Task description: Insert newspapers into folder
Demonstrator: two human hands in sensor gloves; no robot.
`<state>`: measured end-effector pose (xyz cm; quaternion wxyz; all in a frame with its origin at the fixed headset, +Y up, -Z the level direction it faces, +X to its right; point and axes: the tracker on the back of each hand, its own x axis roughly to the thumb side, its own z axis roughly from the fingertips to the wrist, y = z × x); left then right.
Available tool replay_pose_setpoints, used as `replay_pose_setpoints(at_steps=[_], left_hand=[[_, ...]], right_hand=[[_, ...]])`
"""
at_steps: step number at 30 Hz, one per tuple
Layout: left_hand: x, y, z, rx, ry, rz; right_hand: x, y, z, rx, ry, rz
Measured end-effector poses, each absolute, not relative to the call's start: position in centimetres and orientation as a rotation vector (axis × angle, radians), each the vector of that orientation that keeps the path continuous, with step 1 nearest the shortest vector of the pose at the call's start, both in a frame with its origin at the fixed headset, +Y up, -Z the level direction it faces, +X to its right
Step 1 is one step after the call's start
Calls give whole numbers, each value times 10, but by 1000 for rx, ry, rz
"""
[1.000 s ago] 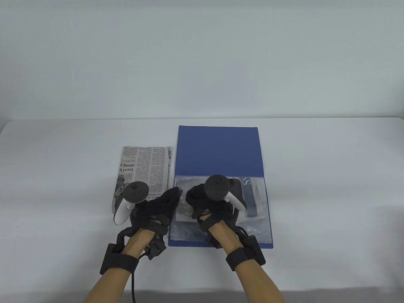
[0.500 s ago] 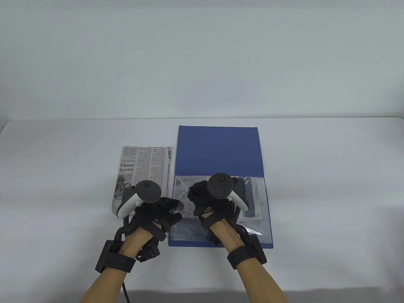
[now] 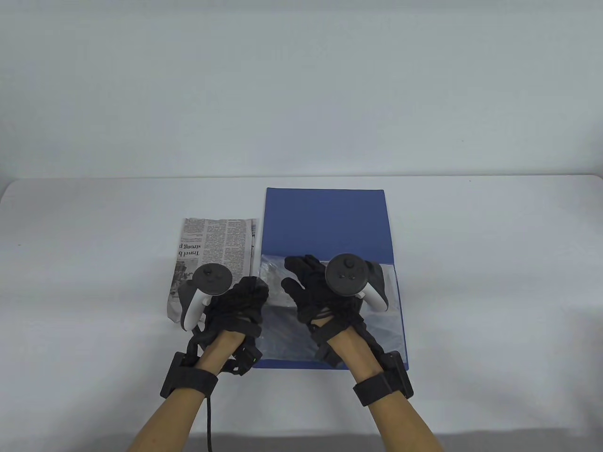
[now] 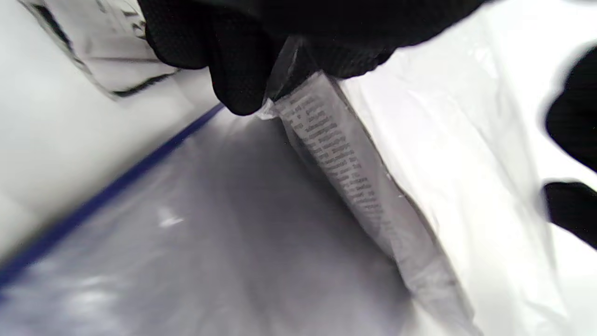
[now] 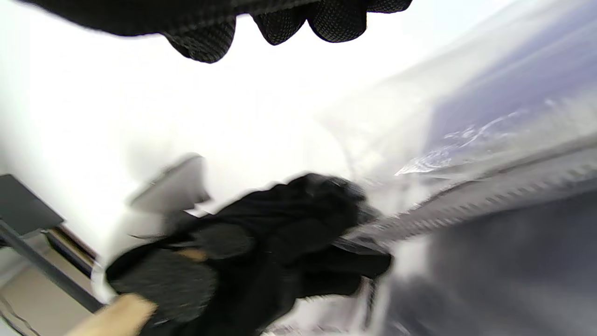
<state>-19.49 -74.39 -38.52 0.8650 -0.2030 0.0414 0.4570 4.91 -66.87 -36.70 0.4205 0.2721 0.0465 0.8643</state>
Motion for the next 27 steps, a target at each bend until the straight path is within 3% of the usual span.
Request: replay_pose_setpoints(at_steps=[4, 9, 18, 23, 27], left_hand=[[-200, -735, -400, -448, 153, 1127], [-202, -717, -427, -444, 217, 1270], [-187, -726, -486, -540, 190, 1459], [-184, -722, -506, -452, 199, 1488], [-178, -728, -515, -548, 116, 1516]], right_hand=[[55, -647, -354, 709, -67, 2157], [57, -637, -350, 739, -50, 2111], [69, -649, -361, 673, 25, 2058], [71, -655, -365, 647, 63, 2059], [66, -660, -366, 649, 99, 2076]])
